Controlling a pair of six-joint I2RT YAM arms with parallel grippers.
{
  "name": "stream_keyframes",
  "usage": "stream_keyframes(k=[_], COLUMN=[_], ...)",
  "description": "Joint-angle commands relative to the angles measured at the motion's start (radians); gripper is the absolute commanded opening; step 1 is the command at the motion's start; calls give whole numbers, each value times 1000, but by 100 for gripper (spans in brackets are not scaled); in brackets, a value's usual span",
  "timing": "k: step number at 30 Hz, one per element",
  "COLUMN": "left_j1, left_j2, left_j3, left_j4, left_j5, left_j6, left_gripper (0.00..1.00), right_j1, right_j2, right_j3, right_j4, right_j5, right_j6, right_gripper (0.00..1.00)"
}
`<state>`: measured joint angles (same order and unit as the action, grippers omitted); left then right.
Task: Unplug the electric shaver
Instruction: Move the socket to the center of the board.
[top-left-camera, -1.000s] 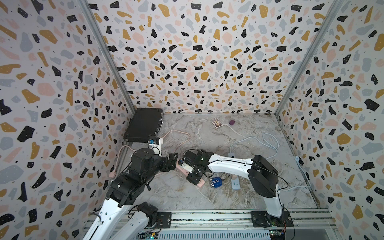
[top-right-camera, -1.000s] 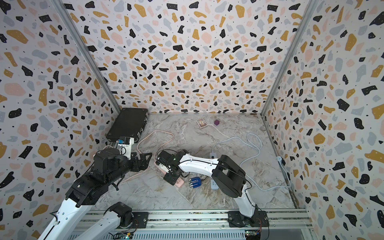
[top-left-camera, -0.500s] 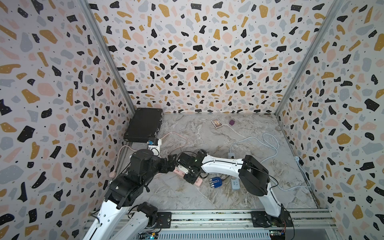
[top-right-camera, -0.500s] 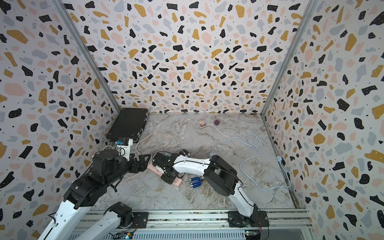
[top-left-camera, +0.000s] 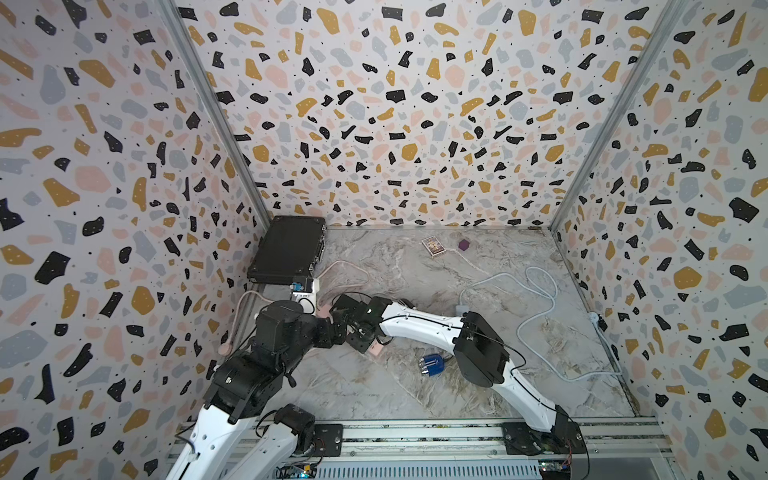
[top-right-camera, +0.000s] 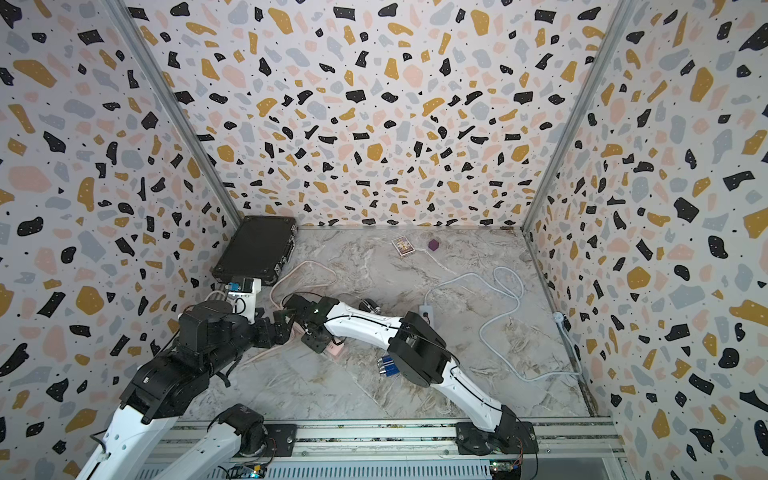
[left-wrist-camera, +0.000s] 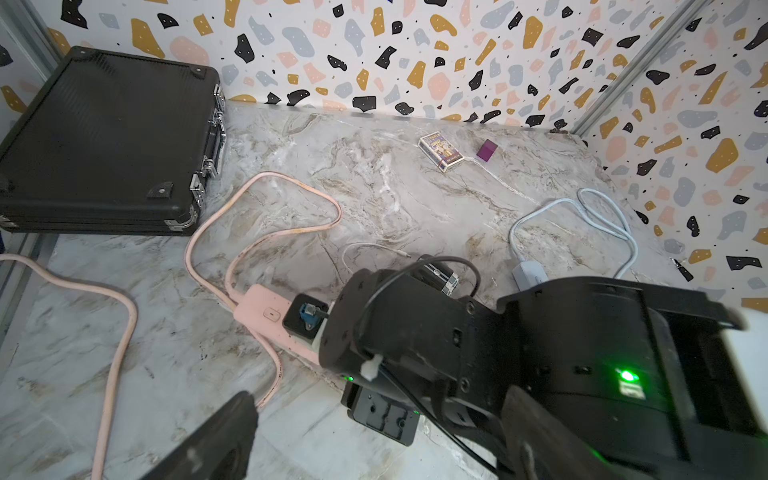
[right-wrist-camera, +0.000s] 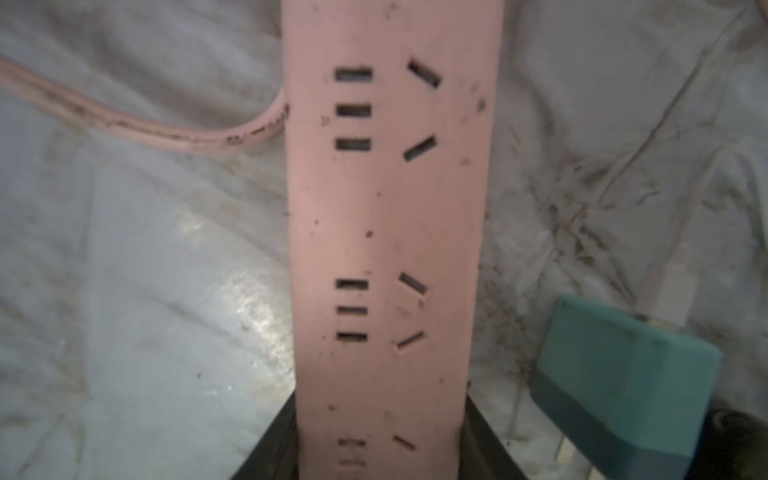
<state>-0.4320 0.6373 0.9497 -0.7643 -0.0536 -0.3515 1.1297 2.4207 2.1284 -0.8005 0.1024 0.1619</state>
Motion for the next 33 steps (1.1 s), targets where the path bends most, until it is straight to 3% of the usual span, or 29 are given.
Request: stream_keyframes(k=[1,6,14,21,23,24,27,33], left_j1=[7,9,9,9,10,10,10,10], left_j2=[-9,-7,-3,-2,-4,-2,2,1], left_j3=[25,19,17,17,15,15,20,13], left_j4=[9,20,27,28,35,37,34,64], left_j5=[8,17,20,21,31,34,33,48], left_j6=[8,3,1,4,15,20,26,21], left_gripper=[93,92,93,93,94,99,100,100], right_j1=[-43,-70,-77,-83,-83,-83,-84,-88], right_j2=[17,86,183,191,163,140,50,-262], right_j3=[132,262,391,412,397,381,311,-12], right_j4=[-68,-109,-130,-121,-107,-92,-55,80], right_j5=[33,18,-42,-89,-101,-105,-99,-6], right_j6=[79,96,77,48,44,43,33,20], right_gripper=[33,34,45,67,71,71,72,74])
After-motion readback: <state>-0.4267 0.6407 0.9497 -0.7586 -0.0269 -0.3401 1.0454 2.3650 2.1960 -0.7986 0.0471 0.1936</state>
